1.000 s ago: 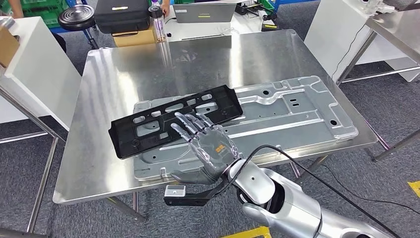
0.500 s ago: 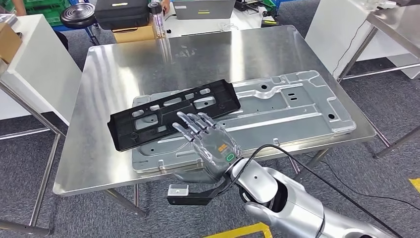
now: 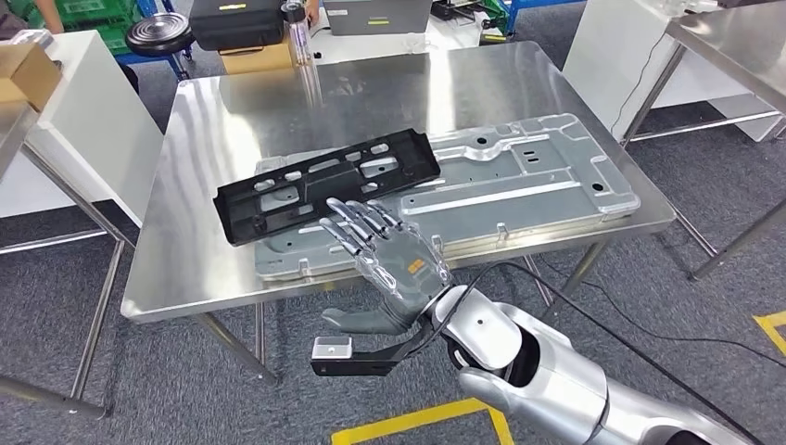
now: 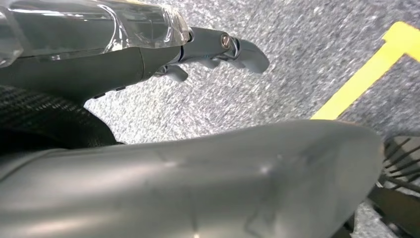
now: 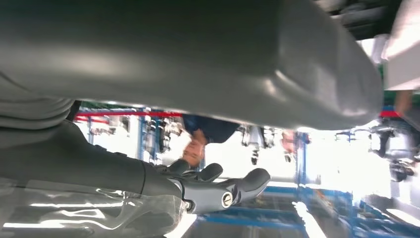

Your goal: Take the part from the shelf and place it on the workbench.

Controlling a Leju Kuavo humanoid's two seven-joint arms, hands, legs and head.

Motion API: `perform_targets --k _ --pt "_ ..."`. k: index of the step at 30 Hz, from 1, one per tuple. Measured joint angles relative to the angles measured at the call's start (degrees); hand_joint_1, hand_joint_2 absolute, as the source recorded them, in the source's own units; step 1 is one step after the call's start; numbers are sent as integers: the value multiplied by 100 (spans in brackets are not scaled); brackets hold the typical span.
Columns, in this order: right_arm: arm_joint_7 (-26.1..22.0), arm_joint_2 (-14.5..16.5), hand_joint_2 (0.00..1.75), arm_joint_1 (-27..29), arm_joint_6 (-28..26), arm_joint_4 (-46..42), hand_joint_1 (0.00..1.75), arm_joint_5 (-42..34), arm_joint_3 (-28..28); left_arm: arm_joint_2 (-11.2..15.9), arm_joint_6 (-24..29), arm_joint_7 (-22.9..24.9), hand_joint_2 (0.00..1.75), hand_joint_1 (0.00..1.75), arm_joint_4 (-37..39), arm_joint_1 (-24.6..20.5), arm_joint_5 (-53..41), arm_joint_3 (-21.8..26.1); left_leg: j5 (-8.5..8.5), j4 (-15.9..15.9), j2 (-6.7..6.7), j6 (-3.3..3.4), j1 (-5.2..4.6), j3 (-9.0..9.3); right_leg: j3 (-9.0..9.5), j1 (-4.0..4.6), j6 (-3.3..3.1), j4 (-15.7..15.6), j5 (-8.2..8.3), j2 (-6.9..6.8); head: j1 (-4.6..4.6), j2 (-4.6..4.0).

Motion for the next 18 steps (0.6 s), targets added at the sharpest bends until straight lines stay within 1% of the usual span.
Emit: perform_targets --k 1,2,3,4,5,6,7,8,9,10,11,12,13,14,15,16,17,18 --pt "-2 -4 0 -6 0 1 0 -9 1 -2 -1 -10 0 0 1 -2 0 1 98 -22 5 33 19 -74 -41 -1 33 -19 -44 6 -13 1" --pt "-3 -8 0 -5 1 2 0 -18 1 -5 -1 -20 0 0 2 -3 2 2 213 -29 16 70 45 -167 -102 -3 61 74 -247 11 -8 1" --pt "-7 -13 0 -5 1 3 0 -25 1 -11 -1 -27 0 0 2 -8 1 2 328 -36 32 97 73 -267 -183 -11 89 324 -597 13 -7 1" --pt "-13 -13 0 -6 0 3 0 -31 1 -11 -1 -32 0 0 2 -13 1 3 430 -35 46 112 75 -371 -268 -19 119 729 -1020 11 3 1" --pt "-26 -14 0 -7 -1 4 0 -33 1 -11 0 -36 0 0 2 -17 -1 3 528 -33 59 117 79 -480 -329 -32 148 1212 -1359 8 10 1" --pt "-41 -14 0 -6 -1 4 0 -36 2 -12 0 -38 0 0 2 -21 -2 3 624 -28 72 109 81 -592 -352 -45 177 1680 -1535 7 11 1" --pt "-53 -14 0 -6 -2 5 0 -40 3 -12 0 -38 0 0 2 -25 -3 3 716 -22 85 98 85 -706 -318 -60 204 2035 -1533 6 12 1" --pt "-62 -14 0 -5 -3 5 0 -44 4 -13 0 -40 0 0 2 -29 -3 3 806 -13 95 82 92 -823 -201 -77 228 2208 -1397 6 12 1" --pt "-64 -14 0 -6 -7 6 0 -49 5 -13 -1 -44 0 0 2 -34 -3 3 894 2 100 57 102 -939 33 -97 252 2146 -1232 8 12 1" --pt "-67 -13 0 -8 -12 6 0 -56 5 -11 -1 -47 0 0 2 -42 -4 4 974 25 96 24 108 -1037 394 -122 275 1846 -1167 14 14 1" --pt "-72 -8 0 -16 -17 5 0 -66 5 -8 -1 -50 0 0 2 -50 -4 6 1039 53 86 -11 105 -1116 876 -141 288 1311 -1256 26 24 1" --pt "-78 -3 0 -29 -26 4 0 -74 2 -3 -1 -52 0 0 2 -58 -7 8 1104 75 77 -49 98 -1167 1320 -146 268 749 -1443 38 28 1" --pt "-83 5 0 -42 -34 3 0 -82 2 2 -2 -53 0 0 2 -64 -8 9 1180 67 67 -83 87 -1190 1626 -143 234 316 -1612 48 31 1" --pt "-86 12 0 -59 -44 3 0 -87 1 8 -4 -53 0 0 2 -65 -7 9 1268 40 60 -115 87 -1213 1772 -121 182 50 -1705 54 33 1" --pt "-87 12 0 -65 -53 5 0 -88 2 13 -6 -53 0 0 3 -64 -7 9 1362 2 55 -152 99 -1241 1737 -108 111 3 -1687 46 25 1" --pt "-87 13 0 -64 -56 9 0 -89 5 17 -8 -53 0 0 3 -60 -4 9 1367 -6 54 -185 120 -1287 1651 -102 52 28 -1609 28 23 1" --pt "-87 10 0 -62 -60 13 0 -90 7 20 -10 -54 0 0 4 -56 -3 10 1232 84 57 -213 139 -1357 1564 -97 -10 37 -1538 8 22 1" --pt "-87 8 0 -56 -60 16 0 -90 9 21 -11 -54 0 0 4 -53 -4 10 963 295 60 -234 152 -1442 1471 -97 -66 40 -1454 -12 21 1"
